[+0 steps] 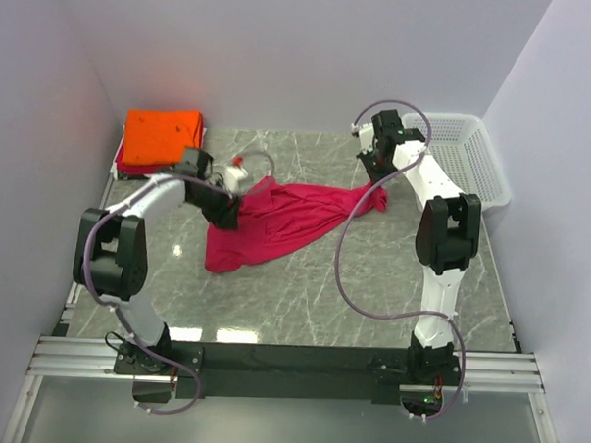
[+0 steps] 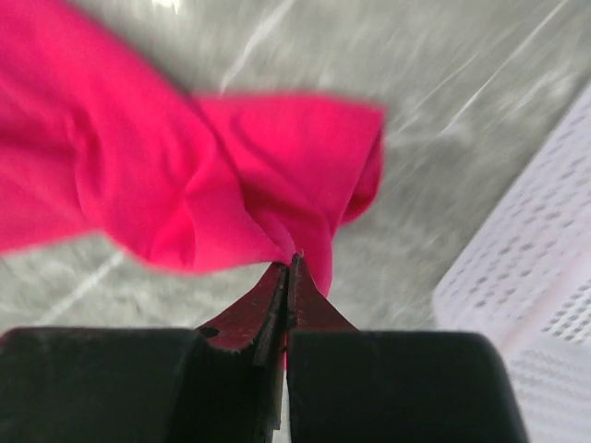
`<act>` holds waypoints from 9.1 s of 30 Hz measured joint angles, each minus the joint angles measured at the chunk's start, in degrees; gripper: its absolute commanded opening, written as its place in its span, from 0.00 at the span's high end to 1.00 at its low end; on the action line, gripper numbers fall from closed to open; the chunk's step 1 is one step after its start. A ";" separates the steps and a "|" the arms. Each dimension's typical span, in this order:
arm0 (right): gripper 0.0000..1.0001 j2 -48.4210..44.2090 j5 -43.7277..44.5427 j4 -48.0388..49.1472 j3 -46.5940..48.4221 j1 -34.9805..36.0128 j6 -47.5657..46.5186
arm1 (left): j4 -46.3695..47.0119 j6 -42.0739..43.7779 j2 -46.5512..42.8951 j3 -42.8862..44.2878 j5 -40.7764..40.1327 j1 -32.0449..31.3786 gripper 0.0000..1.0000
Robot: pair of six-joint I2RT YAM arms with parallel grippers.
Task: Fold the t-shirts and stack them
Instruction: Flatten the tshirt out
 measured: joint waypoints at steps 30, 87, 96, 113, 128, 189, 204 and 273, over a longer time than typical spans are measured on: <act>0.68 16.61 -1.31 5.11 19.12 0.02 9.46 | -15.82 38.71 -5.31 -14.38 -9.42 7.50 0.84; 1.00 -16.81 -23.34 -9.60 -27.61 -5.86 0.92 | -8.79 17.49 -6.38 -5.20 0.28 19.65 0.53; 0.92 -16.74 -19.41 -8.13 -35.82 -5.62 -0.59 | -3.17 8.44 0.07 -3.48 0.44 19.65 0.46; 0.56 -10.54 -22.73 -4.35 -26.34 -5.62 7.50 | 0.39 2.47 8.63 1.25 2.49 15.93 0.76; 0.53 -5.38 -25.40 -1.97 -22.88 -5.62 12.96 | -2.67 4.46 7.98 1.97 2.82 15.93 0.99; 1.00 -24.33 -11.45 -7.93 -45.38 -14.25 -10.12 | -41.27 50.05 -69.37 -27.06 -4.37 0.85 1.00; 1.00 -24.22 -22.29 -12.50 -14.56 -16.24 -5.73 | -32.15 17.49 -26.34 12.90 6.12 13.57 1.00; 1.00 -16.35 -9.40 43.04 24.59 -14.49 20.09 | 62.60 -31.26 9.33 53.48 -7.61 17.49 0.99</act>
